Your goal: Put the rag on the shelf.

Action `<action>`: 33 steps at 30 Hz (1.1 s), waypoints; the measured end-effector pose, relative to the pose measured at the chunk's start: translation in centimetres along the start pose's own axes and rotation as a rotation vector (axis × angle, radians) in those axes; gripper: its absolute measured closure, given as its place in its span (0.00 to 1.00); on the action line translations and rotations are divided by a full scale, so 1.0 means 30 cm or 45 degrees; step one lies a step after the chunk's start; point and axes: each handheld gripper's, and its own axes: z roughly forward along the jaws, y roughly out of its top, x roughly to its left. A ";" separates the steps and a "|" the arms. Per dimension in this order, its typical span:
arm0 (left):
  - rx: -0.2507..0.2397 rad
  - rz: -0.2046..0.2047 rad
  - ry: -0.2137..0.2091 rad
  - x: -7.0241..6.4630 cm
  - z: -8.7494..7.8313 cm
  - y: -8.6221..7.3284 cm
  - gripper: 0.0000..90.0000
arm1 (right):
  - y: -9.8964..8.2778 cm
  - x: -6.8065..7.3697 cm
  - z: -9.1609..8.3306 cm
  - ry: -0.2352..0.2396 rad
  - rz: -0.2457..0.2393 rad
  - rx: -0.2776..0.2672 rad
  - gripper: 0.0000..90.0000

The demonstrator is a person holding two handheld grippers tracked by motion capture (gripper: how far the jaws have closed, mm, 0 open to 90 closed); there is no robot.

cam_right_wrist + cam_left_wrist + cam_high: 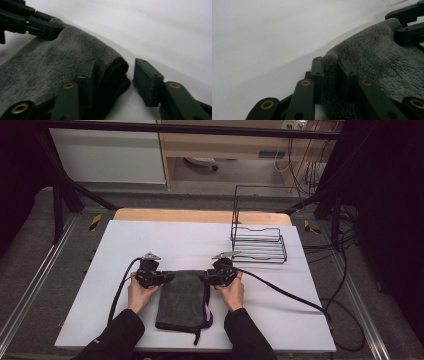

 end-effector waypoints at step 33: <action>-0.262 0.025 -0.109 -0.049 -0.180 0.040 0.88 | 0.042 0.065 -0.157 0.096 0.000 -0.226 0.87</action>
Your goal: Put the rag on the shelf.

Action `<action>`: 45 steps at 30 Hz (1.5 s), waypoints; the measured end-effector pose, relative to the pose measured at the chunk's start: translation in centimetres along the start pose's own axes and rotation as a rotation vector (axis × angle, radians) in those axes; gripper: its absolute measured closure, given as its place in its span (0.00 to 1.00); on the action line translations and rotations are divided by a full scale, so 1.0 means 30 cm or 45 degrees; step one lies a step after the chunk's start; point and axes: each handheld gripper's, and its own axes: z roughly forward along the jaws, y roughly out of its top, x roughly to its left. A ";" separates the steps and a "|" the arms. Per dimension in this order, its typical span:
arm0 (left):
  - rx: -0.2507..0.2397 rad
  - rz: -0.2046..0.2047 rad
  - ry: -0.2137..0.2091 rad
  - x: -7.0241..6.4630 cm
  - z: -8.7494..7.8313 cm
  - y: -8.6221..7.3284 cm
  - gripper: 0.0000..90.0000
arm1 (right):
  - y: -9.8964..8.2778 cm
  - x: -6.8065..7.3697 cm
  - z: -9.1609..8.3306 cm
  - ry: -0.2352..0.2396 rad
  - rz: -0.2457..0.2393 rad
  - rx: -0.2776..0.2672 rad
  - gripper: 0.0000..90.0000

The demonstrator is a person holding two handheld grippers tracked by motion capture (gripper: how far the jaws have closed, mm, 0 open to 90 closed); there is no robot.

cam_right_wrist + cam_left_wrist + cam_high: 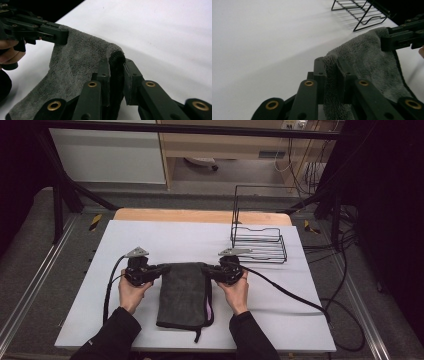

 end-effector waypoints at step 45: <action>-0.367 0.224 -0.089 -0.306 -0.165 0.204 0.88 | 0.121 0.140 -0.409 -0.085 -0.274 -0.450 0.88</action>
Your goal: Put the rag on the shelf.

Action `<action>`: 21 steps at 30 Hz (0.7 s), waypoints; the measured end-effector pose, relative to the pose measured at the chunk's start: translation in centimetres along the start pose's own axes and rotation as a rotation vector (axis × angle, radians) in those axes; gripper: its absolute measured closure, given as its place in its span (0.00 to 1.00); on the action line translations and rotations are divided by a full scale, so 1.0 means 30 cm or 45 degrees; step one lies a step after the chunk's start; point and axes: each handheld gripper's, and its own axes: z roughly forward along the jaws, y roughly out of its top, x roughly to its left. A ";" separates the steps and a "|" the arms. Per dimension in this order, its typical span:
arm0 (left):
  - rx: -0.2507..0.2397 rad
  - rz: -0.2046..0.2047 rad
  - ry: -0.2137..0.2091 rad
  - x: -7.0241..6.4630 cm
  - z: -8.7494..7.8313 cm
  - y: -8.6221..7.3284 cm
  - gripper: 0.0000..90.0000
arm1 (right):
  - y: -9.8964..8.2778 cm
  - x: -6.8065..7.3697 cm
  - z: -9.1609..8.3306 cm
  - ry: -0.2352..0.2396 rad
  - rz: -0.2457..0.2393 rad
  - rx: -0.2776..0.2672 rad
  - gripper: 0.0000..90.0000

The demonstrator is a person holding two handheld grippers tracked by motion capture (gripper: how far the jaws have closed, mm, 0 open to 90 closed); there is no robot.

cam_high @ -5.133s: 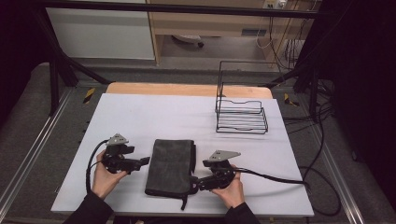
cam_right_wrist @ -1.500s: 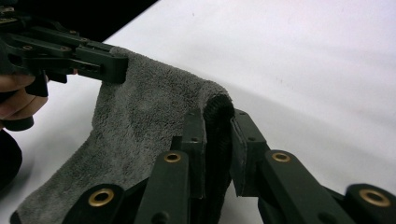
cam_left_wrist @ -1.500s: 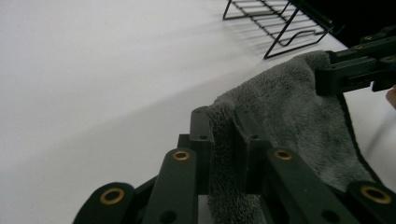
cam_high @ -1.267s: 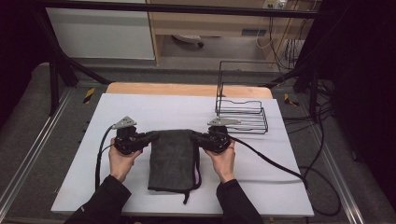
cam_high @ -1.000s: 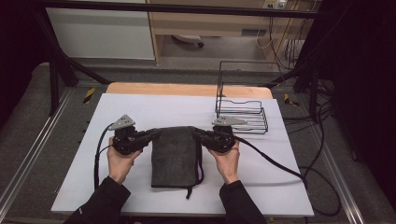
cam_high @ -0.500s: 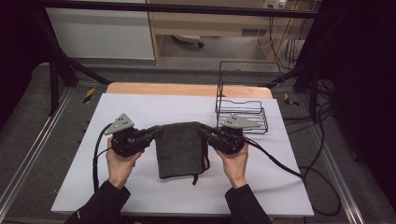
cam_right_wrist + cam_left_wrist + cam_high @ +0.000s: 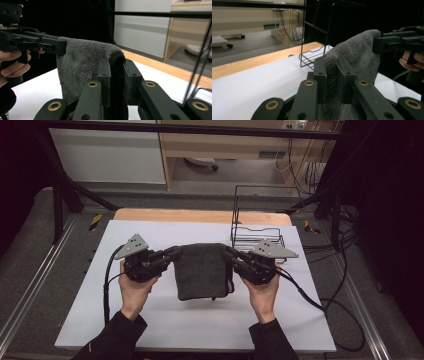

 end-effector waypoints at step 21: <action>-0.125 0.010 -0.056 -0.108 0.172 0.097 0.88 | 0.062 -0.073 -0.172 -0.176 -0.004 -0.133 0.88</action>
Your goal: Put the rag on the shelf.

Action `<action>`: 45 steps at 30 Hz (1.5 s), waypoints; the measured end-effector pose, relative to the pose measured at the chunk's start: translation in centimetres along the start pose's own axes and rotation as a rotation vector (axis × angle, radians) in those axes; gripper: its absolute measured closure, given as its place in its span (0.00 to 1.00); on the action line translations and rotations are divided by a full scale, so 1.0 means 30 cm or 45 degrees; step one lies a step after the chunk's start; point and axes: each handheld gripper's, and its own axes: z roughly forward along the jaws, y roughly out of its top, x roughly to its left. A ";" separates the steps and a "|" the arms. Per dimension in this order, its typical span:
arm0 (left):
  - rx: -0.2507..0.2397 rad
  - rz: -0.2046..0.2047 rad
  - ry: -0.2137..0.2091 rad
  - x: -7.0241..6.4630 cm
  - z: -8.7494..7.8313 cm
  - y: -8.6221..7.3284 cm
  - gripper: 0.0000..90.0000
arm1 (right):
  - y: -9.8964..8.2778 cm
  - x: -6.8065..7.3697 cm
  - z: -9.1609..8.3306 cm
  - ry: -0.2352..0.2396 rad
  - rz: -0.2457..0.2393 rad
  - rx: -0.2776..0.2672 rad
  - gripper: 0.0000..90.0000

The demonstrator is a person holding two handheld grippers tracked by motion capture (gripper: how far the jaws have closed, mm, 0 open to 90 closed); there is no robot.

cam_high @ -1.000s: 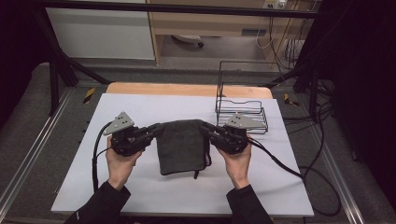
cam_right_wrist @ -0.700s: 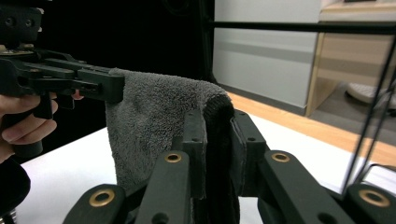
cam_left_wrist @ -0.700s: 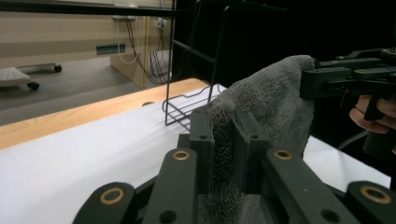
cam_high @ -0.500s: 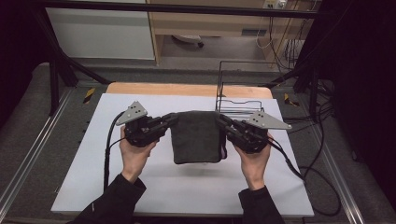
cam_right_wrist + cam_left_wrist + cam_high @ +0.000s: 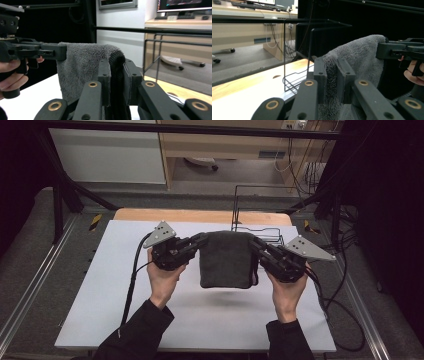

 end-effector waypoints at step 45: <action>-0.289 0.048 -0.067 -0.107 0.213 0.367 0.88 | 0.326 -0.132 -0.114 -0.208 -0.039 -0.353 0.89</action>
